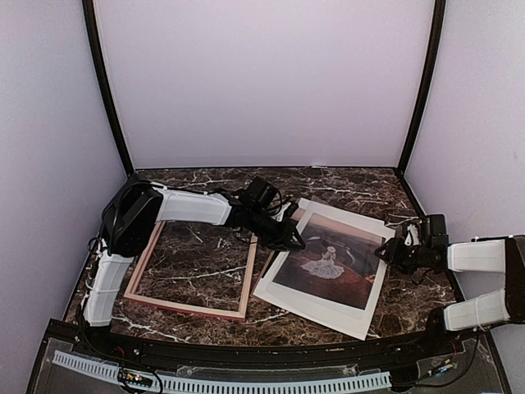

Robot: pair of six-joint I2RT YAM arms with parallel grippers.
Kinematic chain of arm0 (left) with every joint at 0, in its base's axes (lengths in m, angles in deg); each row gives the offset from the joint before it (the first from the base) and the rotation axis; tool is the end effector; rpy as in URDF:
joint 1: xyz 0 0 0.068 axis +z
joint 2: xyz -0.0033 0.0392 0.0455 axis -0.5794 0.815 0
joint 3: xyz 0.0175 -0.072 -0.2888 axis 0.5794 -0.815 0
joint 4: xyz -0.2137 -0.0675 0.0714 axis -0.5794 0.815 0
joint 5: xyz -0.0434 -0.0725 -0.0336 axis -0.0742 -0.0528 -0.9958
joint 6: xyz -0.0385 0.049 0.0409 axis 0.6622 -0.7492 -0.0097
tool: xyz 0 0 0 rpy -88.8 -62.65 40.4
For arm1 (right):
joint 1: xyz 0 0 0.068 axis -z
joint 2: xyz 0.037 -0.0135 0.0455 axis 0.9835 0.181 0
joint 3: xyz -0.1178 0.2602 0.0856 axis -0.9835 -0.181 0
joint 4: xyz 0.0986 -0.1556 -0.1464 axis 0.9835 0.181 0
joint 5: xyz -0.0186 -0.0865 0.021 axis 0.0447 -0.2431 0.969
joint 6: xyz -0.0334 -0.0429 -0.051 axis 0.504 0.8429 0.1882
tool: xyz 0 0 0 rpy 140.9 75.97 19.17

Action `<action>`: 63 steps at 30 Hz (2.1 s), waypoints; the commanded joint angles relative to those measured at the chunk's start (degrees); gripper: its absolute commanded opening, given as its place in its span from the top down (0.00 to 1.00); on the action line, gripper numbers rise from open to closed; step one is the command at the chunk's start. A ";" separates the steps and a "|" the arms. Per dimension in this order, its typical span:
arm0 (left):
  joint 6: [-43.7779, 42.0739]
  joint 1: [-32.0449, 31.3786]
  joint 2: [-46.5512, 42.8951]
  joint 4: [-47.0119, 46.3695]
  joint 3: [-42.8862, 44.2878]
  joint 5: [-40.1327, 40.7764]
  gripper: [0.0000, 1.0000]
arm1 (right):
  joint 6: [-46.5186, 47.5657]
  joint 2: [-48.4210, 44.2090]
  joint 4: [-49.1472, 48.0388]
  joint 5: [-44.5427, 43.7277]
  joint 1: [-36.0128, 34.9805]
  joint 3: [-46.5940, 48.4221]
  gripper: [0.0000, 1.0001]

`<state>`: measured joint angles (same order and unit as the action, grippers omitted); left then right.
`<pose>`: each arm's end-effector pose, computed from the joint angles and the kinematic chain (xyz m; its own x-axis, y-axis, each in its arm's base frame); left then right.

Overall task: Put the photo into the frame
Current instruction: Pick up the glass panel from the mat board, then adjust the frame body at the center of the board.

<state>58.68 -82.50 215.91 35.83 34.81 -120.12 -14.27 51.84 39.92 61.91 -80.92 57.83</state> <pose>0.3240 -0.4031 0.1723 -0.8964 0.2590 -0.3597 0.4425 0.4765 -0.7597 0.1887 0.0274 0.1580 -0.7714 0.4835 -0.4137 0.1780 0.7881 0.5893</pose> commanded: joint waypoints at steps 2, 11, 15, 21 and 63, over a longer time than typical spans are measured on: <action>0.44 0.19 -1.77 -2.07 0.07 -3.16 0.82 | 1.15 -1.15 1.47 1.31 0.25 0.21 0.46; 0.45 2.06 -8.26 -4.05 -3.09 -6.21 1.00 | 5.02 -8.42 14.35 -2.23 0.27 8.69 0.29; 0.78 3.87 -16.49 -7.68 -8.30 -9.28 1.00 | 4.48 -12.23 17.64 -1.88 0.19 11.99 0.22; 0.14 8.61 -31.58 -7.95 -17.31 -12.04 1.00 | 3.70 -13.18 19.20 -1.22 -0.30 16.31 0.21; -24.25 32.51 -57.89 37.08 4.13 14.66 1.00 | 2.29 55.14 18.20 -21.89 -52.51 67.89 0.44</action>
<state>36.19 -50.29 158.95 74.34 38.15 -103.57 -12.33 105.93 55.52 43.48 -133.09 124.04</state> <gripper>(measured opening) 0.026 0.596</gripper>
